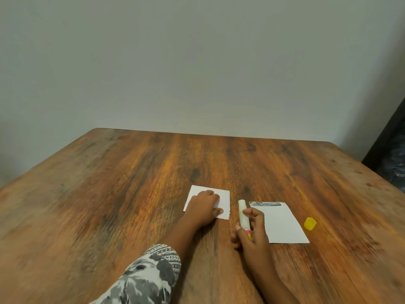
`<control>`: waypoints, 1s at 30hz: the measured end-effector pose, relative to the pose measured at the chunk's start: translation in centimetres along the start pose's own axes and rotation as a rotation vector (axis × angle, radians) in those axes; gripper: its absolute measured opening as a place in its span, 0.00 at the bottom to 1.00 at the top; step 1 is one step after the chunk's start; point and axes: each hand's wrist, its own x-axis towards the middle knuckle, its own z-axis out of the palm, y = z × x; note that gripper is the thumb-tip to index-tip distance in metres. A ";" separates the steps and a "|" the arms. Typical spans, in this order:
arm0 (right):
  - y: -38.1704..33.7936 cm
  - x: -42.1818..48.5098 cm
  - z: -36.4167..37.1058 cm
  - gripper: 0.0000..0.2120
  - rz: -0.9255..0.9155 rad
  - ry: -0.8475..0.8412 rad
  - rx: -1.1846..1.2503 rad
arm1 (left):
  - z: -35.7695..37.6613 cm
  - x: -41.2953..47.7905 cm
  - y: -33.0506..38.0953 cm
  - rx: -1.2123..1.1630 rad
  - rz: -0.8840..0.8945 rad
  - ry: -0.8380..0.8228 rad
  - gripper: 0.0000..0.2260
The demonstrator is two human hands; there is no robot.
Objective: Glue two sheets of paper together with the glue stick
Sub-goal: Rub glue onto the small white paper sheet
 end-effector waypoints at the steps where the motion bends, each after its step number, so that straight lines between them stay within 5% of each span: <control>1: -0.1 -0.1 0.0 0.16 -0.003 0.001 0.000 | 0.0 -0.3 0.0 0.005 -0.003 -0.002 0.19; 8: -0.8 -0.4 -0.1 0.21 -0.045 0.022 -0.018 | 0.4 -2.9 -0.5 0.006 0.026 0.032 0.17; 17: -1.6 2.1 0.1 0.09 0.139 0.081 0.341 | 0.3 -4.1 -1.3 -0.005 0.038 0.018 0.17; 30: -0.9 8.1 1.4 0.06 0.068 0.086 0.115 | 0.4 -4.4 -0.9 0.020 0.009 -0.036 0.18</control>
